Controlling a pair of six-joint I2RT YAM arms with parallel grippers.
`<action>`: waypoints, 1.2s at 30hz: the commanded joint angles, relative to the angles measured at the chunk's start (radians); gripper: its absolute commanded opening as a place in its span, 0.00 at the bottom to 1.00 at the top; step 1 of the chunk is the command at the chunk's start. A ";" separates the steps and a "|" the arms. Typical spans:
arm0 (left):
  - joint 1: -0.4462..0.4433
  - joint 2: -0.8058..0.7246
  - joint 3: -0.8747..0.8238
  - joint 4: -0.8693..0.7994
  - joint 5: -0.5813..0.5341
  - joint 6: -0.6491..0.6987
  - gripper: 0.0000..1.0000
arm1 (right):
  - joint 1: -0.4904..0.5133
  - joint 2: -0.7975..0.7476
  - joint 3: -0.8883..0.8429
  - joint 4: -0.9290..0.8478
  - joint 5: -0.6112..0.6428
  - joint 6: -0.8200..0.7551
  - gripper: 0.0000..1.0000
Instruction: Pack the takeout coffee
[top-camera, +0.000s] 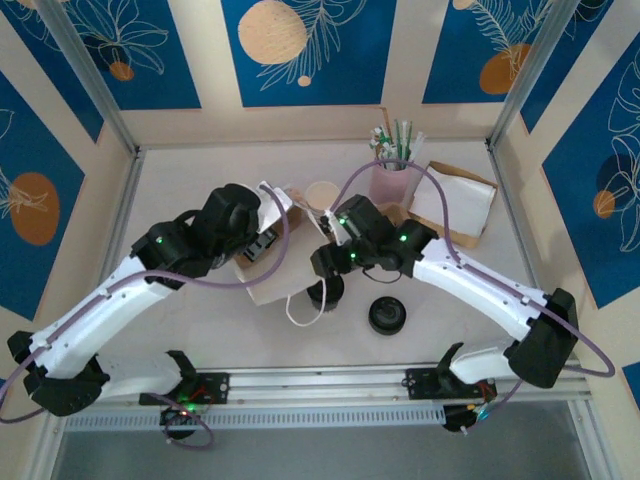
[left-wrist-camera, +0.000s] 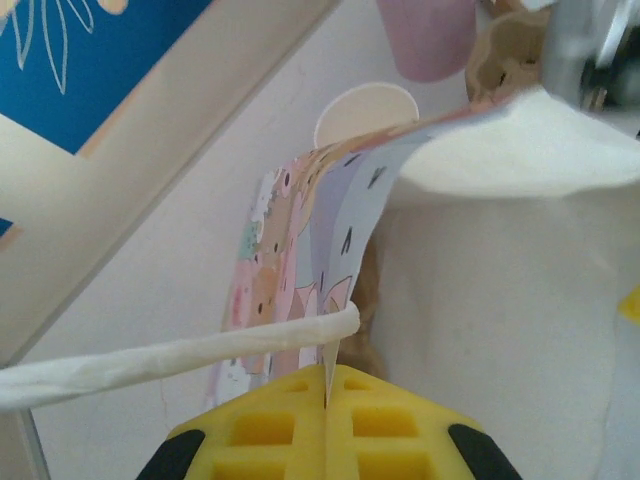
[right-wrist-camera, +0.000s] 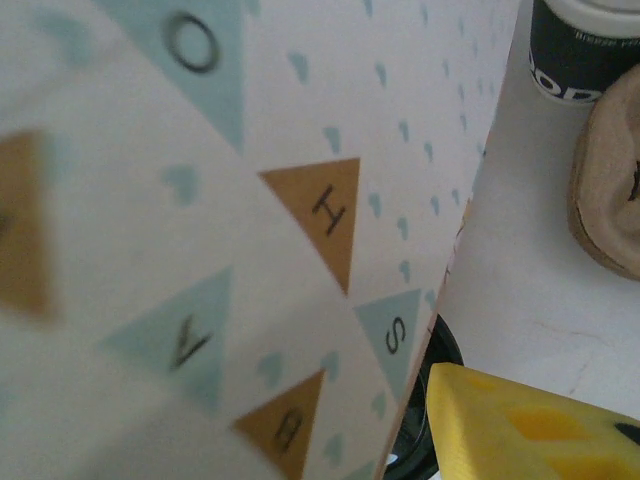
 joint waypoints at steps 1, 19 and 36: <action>-0.013 -0.014 -0.008 0.081 -0.014 -0.003 0.00 | 0.025 0.020 -0.002 -0.011 0.103 -0.021 0.57; 0.067 0.043 0.102 -0.136 0.100 -0.146 0.00 | 0.013 -0.067 0.006 0.076 -0.063 -0.010 0.85; 0.455 0.123 0.075 -0.213 0.416 -0.350 0.03 | -0.186 -0.268 -0.057 0.207 -0.321 0.150 0.99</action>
